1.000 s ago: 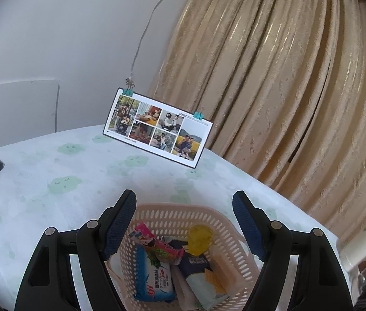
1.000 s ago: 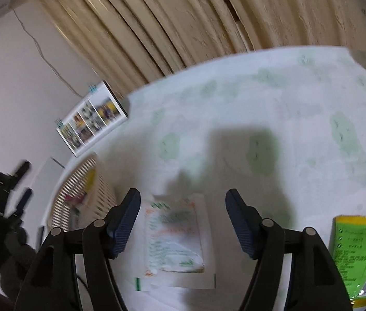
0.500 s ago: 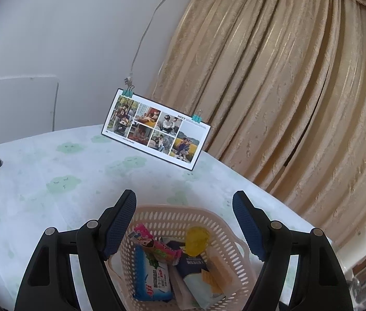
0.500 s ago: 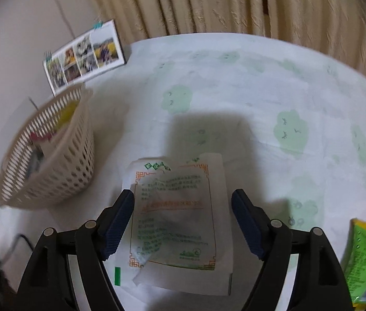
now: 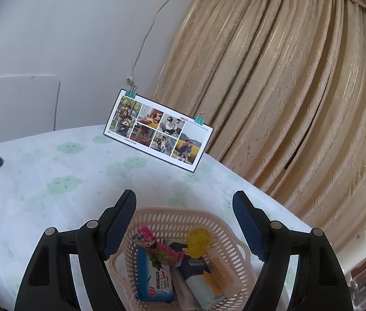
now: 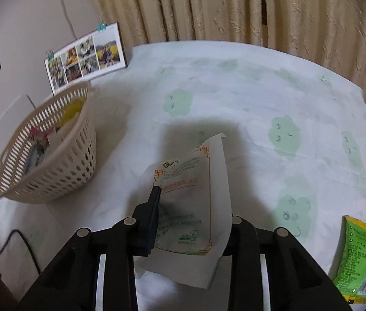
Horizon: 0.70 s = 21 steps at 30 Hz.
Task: Organize snacks
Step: 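Carry the white bag into the basket and open the right gripper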
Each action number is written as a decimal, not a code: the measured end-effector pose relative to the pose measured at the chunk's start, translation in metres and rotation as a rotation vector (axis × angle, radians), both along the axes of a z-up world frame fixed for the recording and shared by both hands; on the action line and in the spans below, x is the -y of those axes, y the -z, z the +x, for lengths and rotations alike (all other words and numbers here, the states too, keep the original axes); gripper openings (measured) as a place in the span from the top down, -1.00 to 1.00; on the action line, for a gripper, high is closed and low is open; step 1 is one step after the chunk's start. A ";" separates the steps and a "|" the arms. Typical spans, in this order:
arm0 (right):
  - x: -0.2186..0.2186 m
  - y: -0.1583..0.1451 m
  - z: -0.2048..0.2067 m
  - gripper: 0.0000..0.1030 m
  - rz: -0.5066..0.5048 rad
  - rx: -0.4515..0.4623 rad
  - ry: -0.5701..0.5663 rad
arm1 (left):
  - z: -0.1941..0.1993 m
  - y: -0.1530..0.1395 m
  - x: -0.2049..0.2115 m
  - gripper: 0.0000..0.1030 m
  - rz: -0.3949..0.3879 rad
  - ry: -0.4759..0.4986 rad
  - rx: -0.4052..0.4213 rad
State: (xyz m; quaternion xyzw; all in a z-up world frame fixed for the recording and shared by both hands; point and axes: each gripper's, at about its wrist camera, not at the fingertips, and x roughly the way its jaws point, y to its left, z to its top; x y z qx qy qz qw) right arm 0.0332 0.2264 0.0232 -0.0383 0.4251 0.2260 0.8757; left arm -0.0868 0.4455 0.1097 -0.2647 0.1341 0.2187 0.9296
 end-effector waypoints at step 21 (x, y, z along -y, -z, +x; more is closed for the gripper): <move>-0.060 -0.078 -0.021 0.47 0.280 0.096 -0.192 | -0.016 -0.002 -0.013 -0.50 -0.023 -0.051 0.047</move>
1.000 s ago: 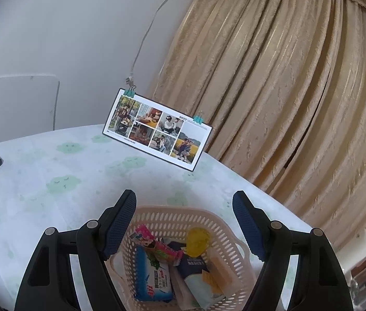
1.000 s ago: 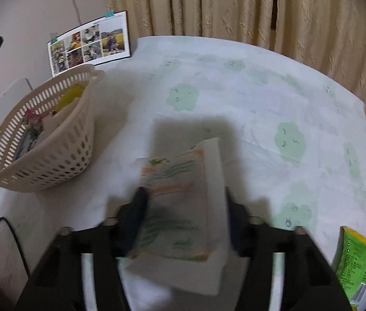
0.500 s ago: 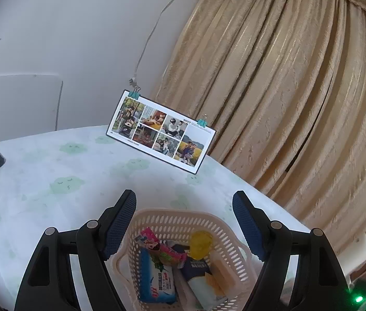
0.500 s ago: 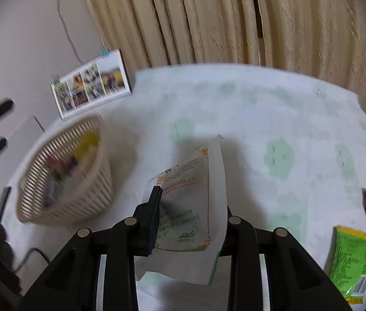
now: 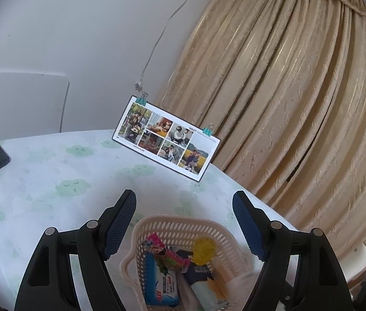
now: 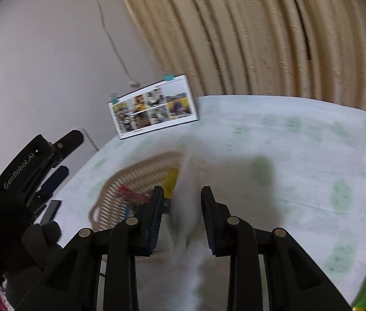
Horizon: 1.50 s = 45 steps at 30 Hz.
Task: Organize snacks
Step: 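Carry the white bag into the basket and open the right gripper, then move the right gripper toward the purple candy while the left approaches the green bag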
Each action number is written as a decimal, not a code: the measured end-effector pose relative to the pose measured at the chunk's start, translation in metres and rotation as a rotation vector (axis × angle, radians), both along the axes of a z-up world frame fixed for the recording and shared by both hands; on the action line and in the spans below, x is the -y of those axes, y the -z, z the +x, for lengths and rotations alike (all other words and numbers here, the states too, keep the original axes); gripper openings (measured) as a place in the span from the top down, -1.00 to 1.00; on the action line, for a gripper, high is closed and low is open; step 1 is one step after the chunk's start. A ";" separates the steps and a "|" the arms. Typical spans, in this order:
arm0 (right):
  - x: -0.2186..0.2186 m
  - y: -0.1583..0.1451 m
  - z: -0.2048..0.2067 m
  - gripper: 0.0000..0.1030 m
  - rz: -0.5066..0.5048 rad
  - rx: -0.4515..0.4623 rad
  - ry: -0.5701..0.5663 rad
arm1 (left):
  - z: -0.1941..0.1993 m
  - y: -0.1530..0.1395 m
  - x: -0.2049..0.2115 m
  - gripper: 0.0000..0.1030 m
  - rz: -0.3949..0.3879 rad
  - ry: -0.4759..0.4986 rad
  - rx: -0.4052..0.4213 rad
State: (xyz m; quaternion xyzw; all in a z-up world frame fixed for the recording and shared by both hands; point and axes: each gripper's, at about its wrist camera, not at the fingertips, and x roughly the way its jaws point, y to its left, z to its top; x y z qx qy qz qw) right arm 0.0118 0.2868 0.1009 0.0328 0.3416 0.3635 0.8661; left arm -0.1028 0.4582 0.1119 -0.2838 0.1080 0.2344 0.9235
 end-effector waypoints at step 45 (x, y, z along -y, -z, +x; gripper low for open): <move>0.095 0.048 0.000 0.12 0.096 -0.095 0.192 | 0.025 0.002 0.055 -0.50 0.074 0.220 -0.043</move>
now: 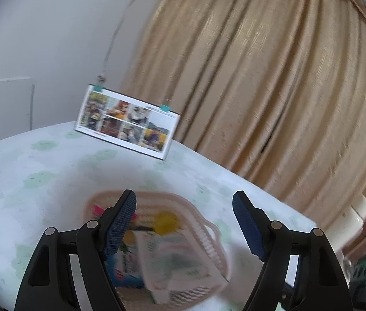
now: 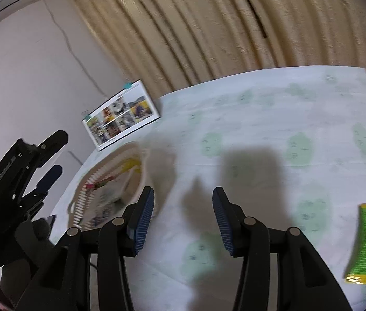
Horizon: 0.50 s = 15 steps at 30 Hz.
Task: Organize snacks
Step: 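Move the right gripper toward the purple candy while the left approaches the green bag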
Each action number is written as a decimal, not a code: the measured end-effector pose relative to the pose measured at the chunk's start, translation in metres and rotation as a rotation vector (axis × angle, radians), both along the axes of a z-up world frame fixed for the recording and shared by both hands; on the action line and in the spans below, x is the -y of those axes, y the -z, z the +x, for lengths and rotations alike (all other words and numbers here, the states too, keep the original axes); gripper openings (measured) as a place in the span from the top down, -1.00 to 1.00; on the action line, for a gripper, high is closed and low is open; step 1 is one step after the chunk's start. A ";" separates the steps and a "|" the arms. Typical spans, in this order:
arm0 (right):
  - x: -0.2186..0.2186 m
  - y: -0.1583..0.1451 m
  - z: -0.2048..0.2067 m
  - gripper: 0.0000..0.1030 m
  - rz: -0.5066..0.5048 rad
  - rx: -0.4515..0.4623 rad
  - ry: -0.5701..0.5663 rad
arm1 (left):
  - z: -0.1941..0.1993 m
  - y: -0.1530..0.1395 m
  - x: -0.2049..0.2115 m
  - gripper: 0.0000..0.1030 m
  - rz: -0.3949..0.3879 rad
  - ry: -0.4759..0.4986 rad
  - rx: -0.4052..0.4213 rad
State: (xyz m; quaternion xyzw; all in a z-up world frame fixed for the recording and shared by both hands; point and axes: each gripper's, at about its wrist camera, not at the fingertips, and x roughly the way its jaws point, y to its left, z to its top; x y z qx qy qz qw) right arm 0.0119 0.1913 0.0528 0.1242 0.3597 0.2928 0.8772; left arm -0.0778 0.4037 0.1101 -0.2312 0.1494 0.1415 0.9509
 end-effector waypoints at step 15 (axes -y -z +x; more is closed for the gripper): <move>0.100 0.006 -0.006 0.08 -0.052 0.003 0.277 | 0.013 0.008 0.086 -0.50 0.152 0.252 -0.032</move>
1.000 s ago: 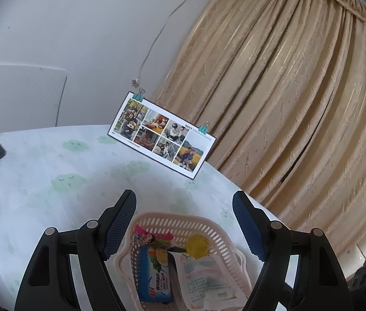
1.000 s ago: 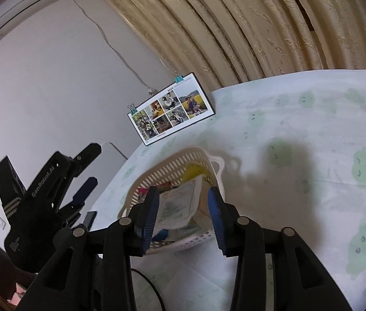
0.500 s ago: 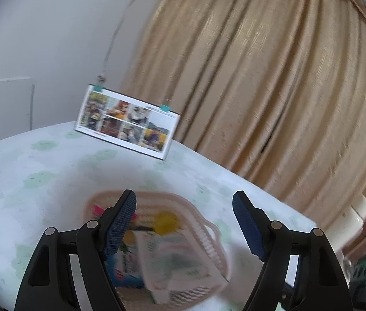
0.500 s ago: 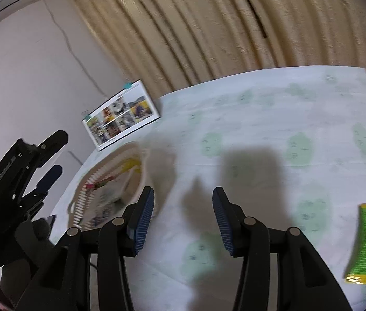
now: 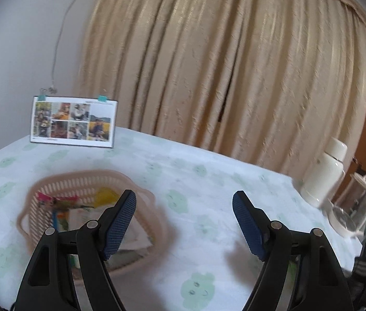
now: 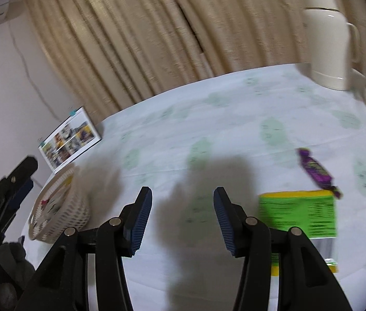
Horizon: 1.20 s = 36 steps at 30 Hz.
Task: Organize snacks
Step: 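Move the right gripper toward the purple candy while the left approaches the green bag, then grasp the purple wrapped candy with the right gripper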
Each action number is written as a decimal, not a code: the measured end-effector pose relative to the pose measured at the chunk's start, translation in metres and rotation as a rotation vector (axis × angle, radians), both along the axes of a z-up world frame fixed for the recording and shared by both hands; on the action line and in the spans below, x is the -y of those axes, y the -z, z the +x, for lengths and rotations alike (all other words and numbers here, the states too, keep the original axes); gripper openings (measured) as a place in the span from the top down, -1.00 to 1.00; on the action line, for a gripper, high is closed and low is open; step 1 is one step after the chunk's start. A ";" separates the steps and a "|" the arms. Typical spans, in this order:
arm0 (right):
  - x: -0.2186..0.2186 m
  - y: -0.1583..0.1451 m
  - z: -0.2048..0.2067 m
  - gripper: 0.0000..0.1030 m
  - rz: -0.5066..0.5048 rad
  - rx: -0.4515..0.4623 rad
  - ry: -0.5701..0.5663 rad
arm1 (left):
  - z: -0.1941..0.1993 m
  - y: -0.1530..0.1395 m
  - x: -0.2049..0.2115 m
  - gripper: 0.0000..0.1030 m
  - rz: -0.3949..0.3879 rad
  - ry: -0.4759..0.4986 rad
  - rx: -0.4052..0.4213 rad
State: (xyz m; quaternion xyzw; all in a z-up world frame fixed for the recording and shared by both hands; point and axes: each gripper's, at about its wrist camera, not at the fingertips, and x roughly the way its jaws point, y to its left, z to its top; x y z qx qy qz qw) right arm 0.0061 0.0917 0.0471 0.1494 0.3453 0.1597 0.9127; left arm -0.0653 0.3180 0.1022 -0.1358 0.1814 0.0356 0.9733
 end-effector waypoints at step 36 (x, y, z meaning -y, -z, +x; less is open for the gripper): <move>0.087 0.034 -0.006 -0.24 -0.029 -0.149 0.317 | 0.033 0.048 0.079 -0.50 0.118 0.295 -0.239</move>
